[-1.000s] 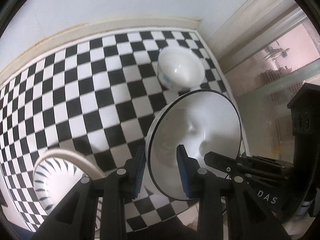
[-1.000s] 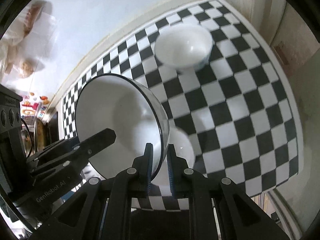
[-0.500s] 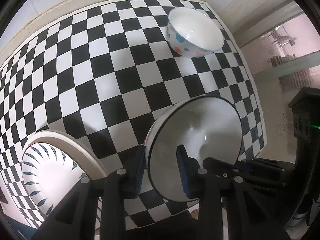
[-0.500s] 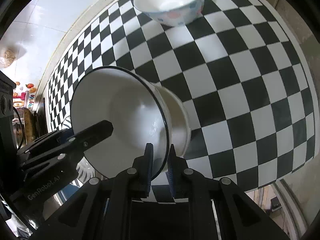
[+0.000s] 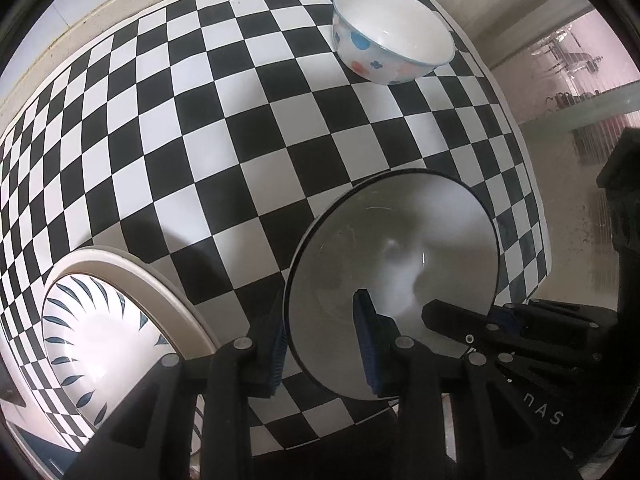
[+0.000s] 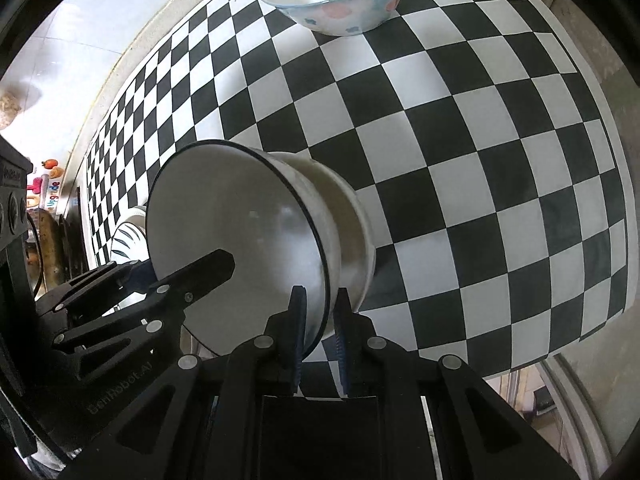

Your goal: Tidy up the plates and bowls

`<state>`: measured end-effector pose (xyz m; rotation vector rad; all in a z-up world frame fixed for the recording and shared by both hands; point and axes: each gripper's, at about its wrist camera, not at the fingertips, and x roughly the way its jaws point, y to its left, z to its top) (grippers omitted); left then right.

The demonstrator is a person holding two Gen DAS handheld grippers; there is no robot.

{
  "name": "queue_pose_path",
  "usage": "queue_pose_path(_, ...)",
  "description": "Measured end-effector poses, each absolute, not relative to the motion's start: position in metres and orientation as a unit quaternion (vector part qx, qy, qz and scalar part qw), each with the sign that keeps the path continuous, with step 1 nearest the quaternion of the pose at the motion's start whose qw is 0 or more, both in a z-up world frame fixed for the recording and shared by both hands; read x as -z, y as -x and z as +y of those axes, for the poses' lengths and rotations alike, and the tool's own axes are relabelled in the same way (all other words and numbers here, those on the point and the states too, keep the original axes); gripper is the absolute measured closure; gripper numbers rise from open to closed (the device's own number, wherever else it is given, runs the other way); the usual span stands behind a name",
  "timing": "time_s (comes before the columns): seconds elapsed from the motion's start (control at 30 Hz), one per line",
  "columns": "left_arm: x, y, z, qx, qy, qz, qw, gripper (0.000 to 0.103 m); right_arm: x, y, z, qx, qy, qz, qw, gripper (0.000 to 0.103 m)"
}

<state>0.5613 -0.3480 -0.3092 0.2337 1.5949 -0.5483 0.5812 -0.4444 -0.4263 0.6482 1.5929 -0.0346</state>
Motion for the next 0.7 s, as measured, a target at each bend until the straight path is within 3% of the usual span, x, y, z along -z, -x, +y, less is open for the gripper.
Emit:
queue_pose_path(0.27, 0.313, -0.5583, -0.3474, 0.237, -0.103, 0.714, 0.651, 0.075, 0.4192, -0.5855, -0.4475, 0.027, -0.285, 0.716, 0.636, 0.077)
queue_pose_path(0.7, 0.3068, -0.558, -0.3456, 0.235, -0.104, 0.713, 0.653, 0.075, 0.4196, -0.5769, -0.4435, 0.028, -0.266, 0.71, 0.651, 0.086)
